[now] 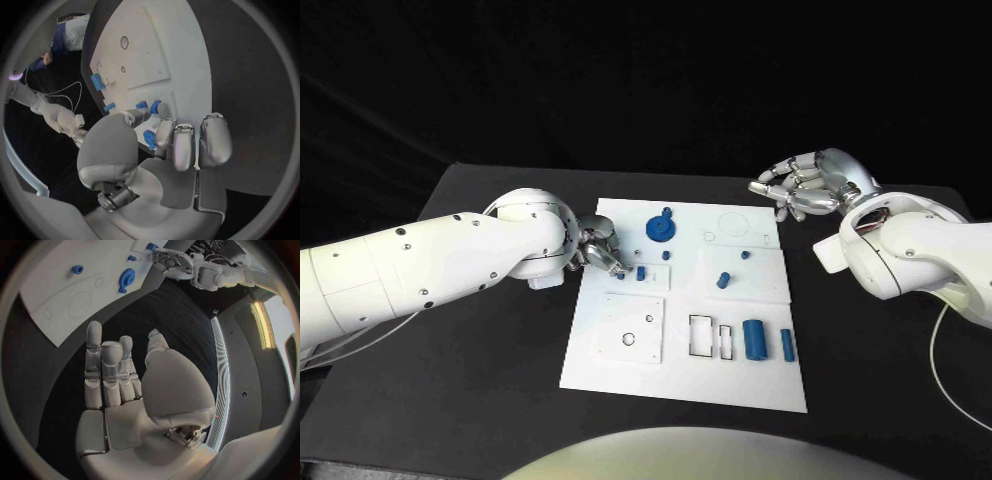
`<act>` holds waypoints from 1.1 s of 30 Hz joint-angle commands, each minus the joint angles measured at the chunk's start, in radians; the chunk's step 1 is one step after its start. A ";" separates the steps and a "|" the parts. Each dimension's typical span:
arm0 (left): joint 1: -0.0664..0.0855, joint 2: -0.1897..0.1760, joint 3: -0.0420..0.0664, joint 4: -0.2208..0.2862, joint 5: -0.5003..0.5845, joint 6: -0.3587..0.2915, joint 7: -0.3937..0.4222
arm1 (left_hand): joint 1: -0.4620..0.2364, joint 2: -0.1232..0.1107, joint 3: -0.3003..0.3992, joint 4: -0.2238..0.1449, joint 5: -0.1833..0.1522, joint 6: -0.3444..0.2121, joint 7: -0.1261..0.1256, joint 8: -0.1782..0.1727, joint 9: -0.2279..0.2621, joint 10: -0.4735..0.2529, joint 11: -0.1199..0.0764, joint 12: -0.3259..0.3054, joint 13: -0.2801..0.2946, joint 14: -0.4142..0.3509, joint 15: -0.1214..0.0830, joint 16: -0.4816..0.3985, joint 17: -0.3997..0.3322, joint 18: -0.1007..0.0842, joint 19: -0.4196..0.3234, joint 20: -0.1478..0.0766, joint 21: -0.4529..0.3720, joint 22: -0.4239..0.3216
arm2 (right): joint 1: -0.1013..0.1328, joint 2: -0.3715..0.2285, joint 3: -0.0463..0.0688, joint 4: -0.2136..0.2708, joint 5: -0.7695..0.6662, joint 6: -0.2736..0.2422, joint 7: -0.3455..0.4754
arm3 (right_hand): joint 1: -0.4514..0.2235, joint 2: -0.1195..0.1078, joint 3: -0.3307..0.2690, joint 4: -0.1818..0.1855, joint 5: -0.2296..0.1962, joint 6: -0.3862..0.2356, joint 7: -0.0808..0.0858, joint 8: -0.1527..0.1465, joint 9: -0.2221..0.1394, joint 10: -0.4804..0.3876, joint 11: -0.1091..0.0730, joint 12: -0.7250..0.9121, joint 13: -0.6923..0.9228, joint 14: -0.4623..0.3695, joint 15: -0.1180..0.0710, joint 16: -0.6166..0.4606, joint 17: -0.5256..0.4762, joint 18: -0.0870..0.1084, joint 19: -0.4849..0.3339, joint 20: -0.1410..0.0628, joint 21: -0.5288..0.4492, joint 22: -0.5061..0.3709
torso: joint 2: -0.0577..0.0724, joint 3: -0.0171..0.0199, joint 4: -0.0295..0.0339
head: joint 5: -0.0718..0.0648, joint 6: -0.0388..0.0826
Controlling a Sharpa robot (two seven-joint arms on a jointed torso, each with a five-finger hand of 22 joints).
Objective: Assemble the parts on the task board
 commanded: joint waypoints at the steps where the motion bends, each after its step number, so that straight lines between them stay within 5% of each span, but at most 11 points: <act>1: -0.001 0.001 0.000 -0.001 0.004 0.008 0.004 | -0.009 -0.004 -0.010 0.001 0.003 0.002 0.003 -0.005 -0.001 0.004 -0.001 0.003 -0.001 0.071 -0.006 0.005 0.113 -0.014 0.001 -0.006 0.000 0.001 | -0.001 -0.001 0.000 0.002 -0.004 0.004 0.009 | -0.015 0.000 -0.007 0.002 -0.002 -0.008 0.000 0.006 -0.002 -0.005 0.000 0.007 -0.001 0.009 0.000 -0.004 0.001 0.004 0.007 -0.001 -0.004 -0.001 | 0.000 -0.0002 -0.0006 | 0.000 0.001; 23: -0.001 -0.013 0.006 0.017 0.004 -0.013 0.006 | -0.030 -0.005 -0.112 0.026 0.001 0.007 0.005 -0.009 -0.002 0.004 0.000 0.003 0.000 0.071 -0.005 0.005 0.113 -0.014 0.002 -0.006 -0.001 0.001 | -0.001 -0.001 0.000 0.002 -0.002 0.004 0.011 | -0.029 -0.001 -0.013 0.002 -0.002 -0.011 0.001 0.008 -0.003 -0.007 0.001 0.009 -0.004 0.008 0.000 -0.011 -0.001 0.004 0.008 0.000 -0.008 -0.004 | 0.000 -0.0007 -0.0001 | -0.003 0.000; 33: -0.001 -0.030 0.032 0.036 0.013 -0.075 0.012 | -0.049 -0.006 -0.168 0.028 0.000 0.007 0.004 -0.012 -0.002 0.003 0.000 0.002 -0.001 0.071 -0.006 0.005 0.114 -0.014 0.002 -0.007 -0.002 0.001 | -0.001 0.001 0.000 0.000 -0.002 0.004 0.013 | -0.034 -0.001 -0.015 0.003 -0.002 -0.012 0.001 0.009 -0.003 -0.008 0.001 0.010 -0.005 0.004 0.001 -0.022 -0.011 0.004 0.007 0.000 -0.010 -0.005 | -0.001 -0.0006 0.0003 | -0.002 0.004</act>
